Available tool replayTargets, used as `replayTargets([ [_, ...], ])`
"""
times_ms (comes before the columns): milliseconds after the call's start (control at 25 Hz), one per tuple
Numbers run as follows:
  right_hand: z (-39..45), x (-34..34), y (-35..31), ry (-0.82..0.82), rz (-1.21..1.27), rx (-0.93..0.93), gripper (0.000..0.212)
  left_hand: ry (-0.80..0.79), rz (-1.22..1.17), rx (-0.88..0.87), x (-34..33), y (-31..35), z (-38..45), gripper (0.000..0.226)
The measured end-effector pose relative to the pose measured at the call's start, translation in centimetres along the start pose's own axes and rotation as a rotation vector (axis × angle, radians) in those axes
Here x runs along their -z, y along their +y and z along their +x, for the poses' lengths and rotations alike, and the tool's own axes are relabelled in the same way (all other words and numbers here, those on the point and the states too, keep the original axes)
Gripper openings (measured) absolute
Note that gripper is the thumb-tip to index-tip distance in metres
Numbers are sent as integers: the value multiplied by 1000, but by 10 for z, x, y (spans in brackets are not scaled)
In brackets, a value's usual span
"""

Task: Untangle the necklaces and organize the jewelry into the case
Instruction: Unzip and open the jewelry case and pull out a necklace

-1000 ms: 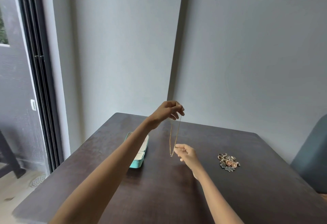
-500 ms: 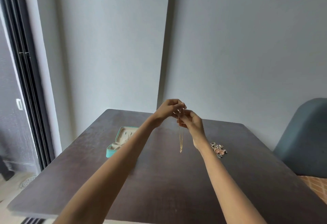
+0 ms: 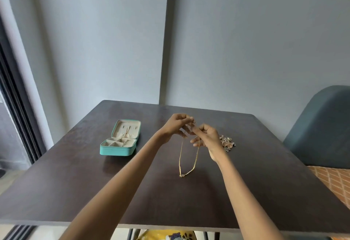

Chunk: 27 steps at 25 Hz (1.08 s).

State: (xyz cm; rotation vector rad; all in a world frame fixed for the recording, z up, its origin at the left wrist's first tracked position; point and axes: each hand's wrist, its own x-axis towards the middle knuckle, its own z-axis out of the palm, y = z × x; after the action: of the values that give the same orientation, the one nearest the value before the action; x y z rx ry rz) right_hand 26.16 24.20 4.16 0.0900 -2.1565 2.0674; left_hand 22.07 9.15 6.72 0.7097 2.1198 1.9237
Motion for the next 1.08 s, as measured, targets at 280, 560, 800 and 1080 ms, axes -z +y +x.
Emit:
replayTargets([
  [280, 61, 16, 57, 175, -208, -101, 13, 163, 373, 142, 3, -76, 60, 18],
  [560, 111, 12, 77, 187, -710, -93, 7, 320, 779, 106, 15, -119, 103, 22],
  [800, 119, 12, 88, 180, -764, -118, 27, 355, 781, 23, 16, -124, 100, 25],
  [1080, 45, 11, 78, 96, -423, 114, 15, 163, 1011, 29, 11, -121, 95, 26],
])
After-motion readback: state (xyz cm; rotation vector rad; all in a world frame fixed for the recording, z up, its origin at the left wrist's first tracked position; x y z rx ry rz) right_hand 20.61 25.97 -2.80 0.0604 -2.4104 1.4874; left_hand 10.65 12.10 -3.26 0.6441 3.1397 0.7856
